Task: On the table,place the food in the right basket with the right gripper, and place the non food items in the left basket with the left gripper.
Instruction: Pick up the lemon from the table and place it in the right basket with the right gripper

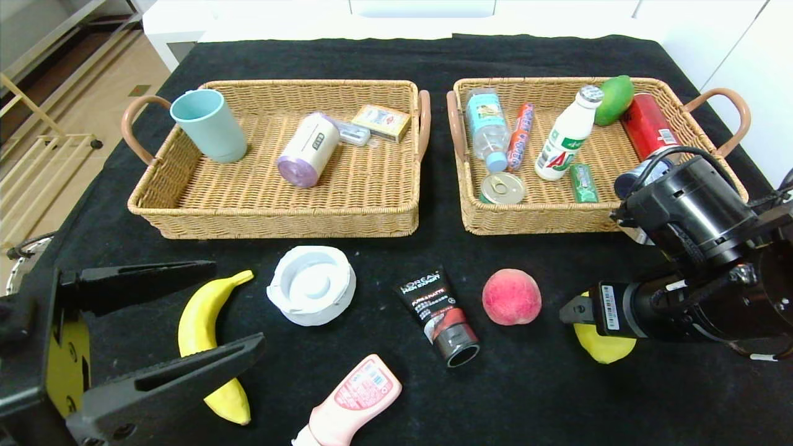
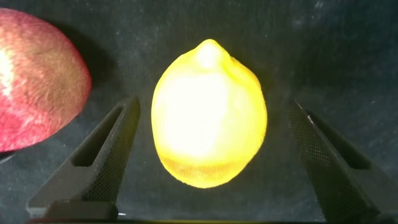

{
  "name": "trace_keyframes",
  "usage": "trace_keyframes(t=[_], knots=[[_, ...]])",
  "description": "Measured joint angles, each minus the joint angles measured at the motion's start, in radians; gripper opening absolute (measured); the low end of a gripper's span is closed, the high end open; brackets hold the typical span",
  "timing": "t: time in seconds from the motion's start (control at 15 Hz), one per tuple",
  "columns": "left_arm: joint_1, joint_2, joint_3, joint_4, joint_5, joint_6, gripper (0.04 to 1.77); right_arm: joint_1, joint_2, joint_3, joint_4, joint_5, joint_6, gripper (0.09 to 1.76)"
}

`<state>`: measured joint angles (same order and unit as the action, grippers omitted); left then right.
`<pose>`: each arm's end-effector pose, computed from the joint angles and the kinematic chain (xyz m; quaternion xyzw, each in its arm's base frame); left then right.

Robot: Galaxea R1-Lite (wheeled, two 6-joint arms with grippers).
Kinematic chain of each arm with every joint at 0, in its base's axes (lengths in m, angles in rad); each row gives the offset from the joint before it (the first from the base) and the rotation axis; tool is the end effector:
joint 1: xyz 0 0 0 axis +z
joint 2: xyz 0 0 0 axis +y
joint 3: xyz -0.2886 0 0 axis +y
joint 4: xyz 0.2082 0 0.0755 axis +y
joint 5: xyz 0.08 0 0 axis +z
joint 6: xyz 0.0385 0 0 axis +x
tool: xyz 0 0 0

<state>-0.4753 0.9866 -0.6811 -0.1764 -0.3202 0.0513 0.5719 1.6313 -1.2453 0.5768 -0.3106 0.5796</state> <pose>0.1524 -0.0921 0.2351 0.0286 0.0544 -0.3881 0.9196 0.2632 0.1554 0.1839 0.0616 0.4342 -0.0090 0.8987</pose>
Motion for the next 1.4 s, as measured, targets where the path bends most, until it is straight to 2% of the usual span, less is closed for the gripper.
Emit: trace_keyframes(t=[0.47, 0.53, 0.73, 0.8, 1.4], knots=[[0.0, -0.008, 0.001, 0.0, 0.0, 0.0, 1.72, -0.003, 0.014, 0.002, -0.002, 0.001, 0.017, 1.71], [0.0, -0.01, 0.001, 0.0, 0.0, 0.001, 1.72, -0.004, 0.015, 0.004, -0.002, 0.002, 0.018, 1.66], [0.0, -0.013, 0.004, -0.001, 0.0, 0.001, 1.72, -0.004, 0.019, 0.015, -0.003, 0.003, 0.023, 1.17], [0.0, -0.014, 0.004, -0.001, 0.0, 0.001, 1.72, -0.005, 0.02, 0.02, -0.004, 0.002, 0.023, 1.12], [0.0, -0.02, 0.007, 0.0, 0.0, 0.001, 1.72, 0.0, 0.028, 0.031, -0.004, 0.0, 0.022, 1.09]])
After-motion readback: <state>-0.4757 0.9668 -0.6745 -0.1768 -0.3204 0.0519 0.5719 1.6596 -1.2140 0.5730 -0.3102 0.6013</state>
